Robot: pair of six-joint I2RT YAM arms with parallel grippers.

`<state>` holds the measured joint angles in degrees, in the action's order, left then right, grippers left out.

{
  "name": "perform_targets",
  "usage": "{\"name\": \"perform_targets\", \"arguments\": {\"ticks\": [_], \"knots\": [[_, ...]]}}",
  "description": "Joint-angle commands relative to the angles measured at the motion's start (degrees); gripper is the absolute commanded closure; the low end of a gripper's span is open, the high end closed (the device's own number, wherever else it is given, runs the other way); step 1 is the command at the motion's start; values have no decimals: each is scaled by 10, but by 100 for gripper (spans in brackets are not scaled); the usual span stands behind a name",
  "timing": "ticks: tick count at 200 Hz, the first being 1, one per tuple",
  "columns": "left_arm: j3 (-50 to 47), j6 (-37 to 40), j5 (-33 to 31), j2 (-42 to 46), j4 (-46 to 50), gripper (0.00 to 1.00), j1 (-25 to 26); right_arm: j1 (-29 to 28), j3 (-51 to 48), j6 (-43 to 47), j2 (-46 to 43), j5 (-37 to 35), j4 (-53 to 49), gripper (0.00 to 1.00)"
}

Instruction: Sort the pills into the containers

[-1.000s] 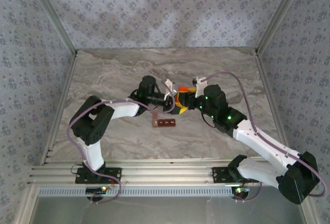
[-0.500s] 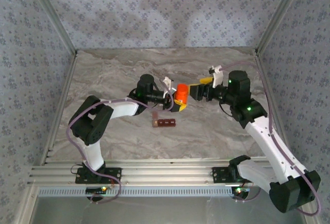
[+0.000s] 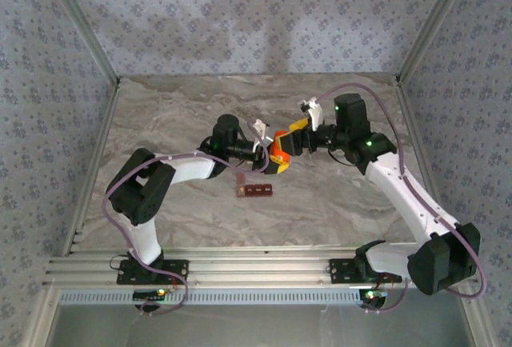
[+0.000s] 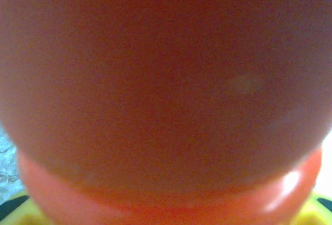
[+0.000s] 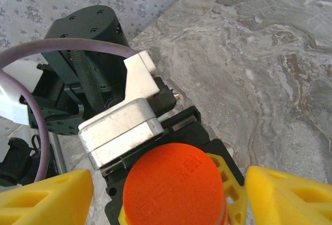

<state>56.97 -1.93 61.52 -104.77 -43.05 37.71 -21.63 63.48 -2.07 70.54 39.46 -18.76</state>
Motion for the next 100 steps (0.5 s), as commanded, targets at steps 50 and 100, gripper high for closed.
{"name": "perform_targets", "arguments": {"ticks": [50, 100], "knots": [[21, 15, 20, 25, -2, 100, 1, -15, 24, 33, 15, -27, -35, 28], [20, 16, 18, 26, -2, 100, 1, -27, 14, 29, 14, -49, -42, 50]]}}
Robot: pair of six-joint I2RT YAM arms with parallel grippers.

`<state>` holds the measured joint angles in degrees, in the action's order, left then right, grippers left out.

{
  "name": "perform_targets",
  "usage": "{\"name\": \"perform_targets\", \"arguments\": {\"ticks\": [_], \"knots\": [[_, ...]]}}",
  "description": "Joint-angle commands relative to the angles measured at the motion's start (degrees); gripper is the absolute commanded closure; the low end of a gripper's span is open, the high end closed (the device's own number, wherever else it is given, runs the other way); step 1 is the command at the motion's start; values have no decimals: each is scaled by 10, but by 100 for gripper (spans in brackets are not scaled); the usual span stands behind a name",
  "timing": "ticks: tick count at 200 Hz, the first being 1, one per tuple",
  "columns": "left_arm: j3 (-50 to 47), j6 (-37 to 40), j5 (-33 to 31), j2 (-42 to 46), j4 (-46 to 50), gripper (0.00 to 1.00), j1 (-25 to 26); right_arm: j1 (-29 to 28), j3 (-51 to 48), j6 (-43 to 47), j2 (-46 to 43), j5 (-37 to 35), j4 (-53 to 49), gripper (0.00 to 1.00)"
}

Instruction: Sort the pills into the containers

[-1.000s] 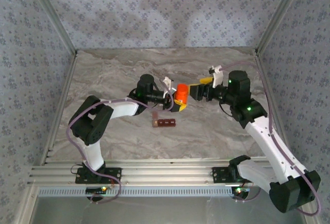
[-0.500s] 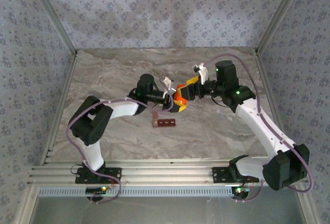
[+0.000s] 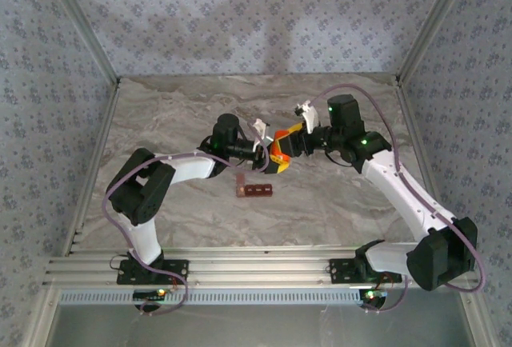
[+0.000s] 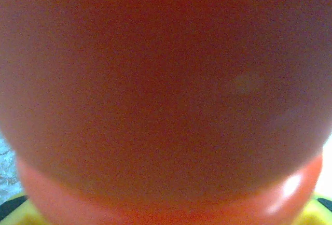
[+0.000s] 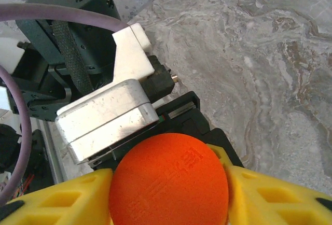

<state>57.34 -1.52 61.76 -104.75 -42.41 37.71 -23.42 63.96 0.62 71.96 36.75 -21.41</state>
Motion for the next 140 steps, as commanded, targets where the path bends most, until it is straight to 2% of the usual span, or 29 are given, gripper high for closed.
{"name": "perform_targets", "arguments": {"ticks": [1, 27, 37, 68, 86, 103, 140], "knots": [[16, 12, 16, 26, -8, 100, 2, -9, 9, 2, -1, -23, -16, 51], [10, 12, 3, 29, -18, 100, 1, -29, -33, -55, -16, -98, 24, 65], [7, 10, -2, 30, -25, 100, 1, -43, -61, -87, -28, -147, 51, 65], [1, 4, -10, 31, -38, 100, 0, -118, -167, -205, -79, -359, 164, 65], [0, 3, -10, 32, -40, 100, -1, -160, -191, -227, -82, -418, 208, 64], [-1, 3, -10, 33, -39, 100, -2, -173, -176, -223, -67, -417, 203, 63], [-1, 2, -9, 32, -41, 100, -3, -165, -125, -189, -52, -381, 146, 59]]}}
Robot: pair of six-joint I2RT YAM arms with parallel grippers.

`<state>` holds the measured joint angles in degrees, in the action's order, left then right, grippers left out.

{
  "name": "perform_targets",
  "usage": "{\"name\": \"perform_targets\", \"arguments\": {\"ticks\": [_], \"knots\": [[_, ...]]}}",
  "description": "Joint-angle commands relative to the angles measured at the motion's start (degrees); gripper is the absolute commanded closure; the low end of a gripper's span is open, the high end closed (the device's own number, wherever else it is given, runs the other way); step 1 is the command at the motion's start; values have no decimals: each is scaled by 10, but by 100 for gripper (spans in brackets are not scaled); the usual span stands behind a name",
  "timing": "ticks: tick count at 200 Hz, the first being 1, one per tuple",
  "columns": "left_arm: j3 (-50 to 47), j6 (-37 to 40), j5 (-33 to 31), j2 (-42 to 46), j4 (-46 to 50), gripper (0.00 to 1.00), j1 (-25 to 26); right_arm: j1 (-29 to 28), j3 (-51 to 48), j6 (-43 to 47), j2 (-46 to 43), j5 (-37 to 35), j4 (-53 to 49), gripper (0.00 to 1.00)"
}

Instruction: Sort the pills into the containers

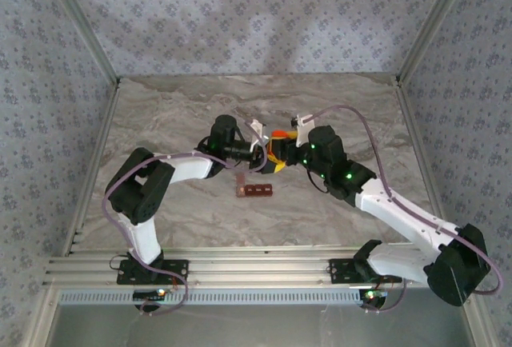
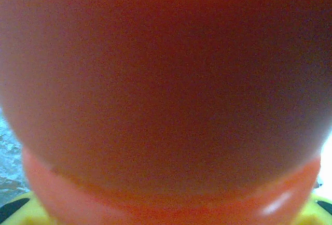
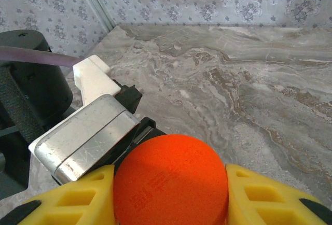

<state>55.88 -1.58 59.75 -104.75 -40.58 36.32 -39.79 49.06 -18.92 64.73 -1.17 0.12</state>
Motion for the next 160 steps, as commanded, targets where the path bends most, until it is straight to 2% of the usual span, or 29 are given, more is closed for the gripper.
{"name": "perform_targets", "arguments": {"ticks": [1, 26, 49, 60, 72, 87, 102, 160], "knots": [[14, 3, 11, 31, -59, 100, 11, -1, 25, 7, 21, -1, -70, 59], [14, 2, 12, 31, -59, 100, 11, 35, 71, 36, 22, 63, -125, 50], [16, 1, 15, 30, -58, 100, 11, 96, 114, 72, 15, 200, -176, 27], [18, 0, 19, 29, -55, 100, 11, 124, 132, 99, 11, 280, -203, 20], [18, 0, 20, 30, -55, 100, 10, 149, 147, 130, 12, 386, -239, 17], [17, 1, 23, 30, -54, 100, 11, 169, 156, 164, 16, 442, -264, 17], [17, 2, 24, 31, -52, 100, 11, 179, 156, 175, 17, 452, -260, 17], [23, 5, 29, 29, -44, 100, 12, 182, 181, 194, 61, 411, -239, 22]]}}
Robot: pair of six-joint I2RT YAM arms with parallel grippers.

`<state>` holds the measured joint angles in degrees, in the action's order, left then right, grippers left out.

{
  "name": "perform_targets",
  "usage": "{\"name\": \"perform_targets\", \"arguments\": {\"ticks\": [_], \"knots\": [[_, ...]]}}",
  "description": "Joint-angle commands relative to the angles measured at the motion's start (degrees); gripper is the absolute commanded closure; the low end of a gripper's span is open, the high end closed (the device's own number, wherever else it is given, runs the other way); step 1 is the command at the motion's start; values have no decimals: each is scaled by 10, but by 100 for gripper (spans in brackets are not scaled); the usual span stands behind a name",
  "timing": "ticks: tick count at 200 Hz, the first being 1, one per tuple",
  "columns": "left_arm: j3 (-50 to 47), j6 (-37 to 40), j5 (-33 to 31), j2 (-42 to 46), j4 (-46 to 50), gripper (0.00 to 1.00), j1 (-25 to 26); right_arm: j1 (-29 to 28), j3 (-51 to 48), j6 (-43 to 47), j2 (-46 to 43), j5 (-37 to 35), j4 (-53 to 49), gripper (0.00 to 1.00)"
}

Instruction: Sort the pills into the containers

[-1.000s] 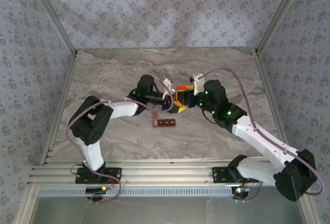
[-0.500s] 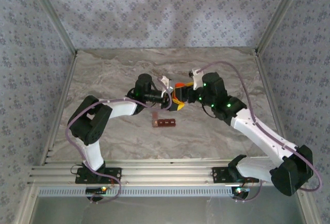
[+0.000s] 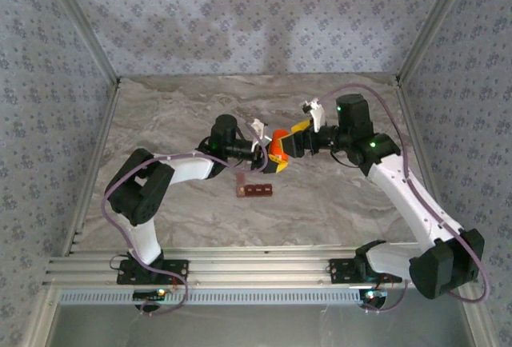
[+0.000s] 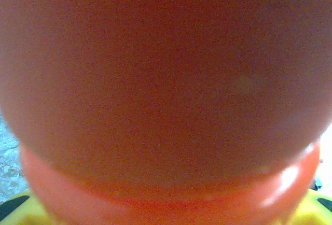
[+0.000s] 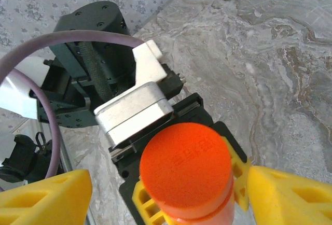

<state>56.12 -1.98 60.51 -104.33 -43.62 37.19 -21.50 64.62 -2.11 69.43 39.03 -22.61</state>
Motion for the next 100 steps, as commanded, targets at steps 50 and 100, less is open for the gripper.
{"name": "perform_targets", "arguments": {"ticks": [50, 100], "knots": [[18, 11, 22, 27, -10, 100, 3, -8, 32, 29, 38, -8, -13, 27], [16, 12, 22, 31, -11, 100, 3, -24, 32, 29, 50, -29, -16, 41]]}}
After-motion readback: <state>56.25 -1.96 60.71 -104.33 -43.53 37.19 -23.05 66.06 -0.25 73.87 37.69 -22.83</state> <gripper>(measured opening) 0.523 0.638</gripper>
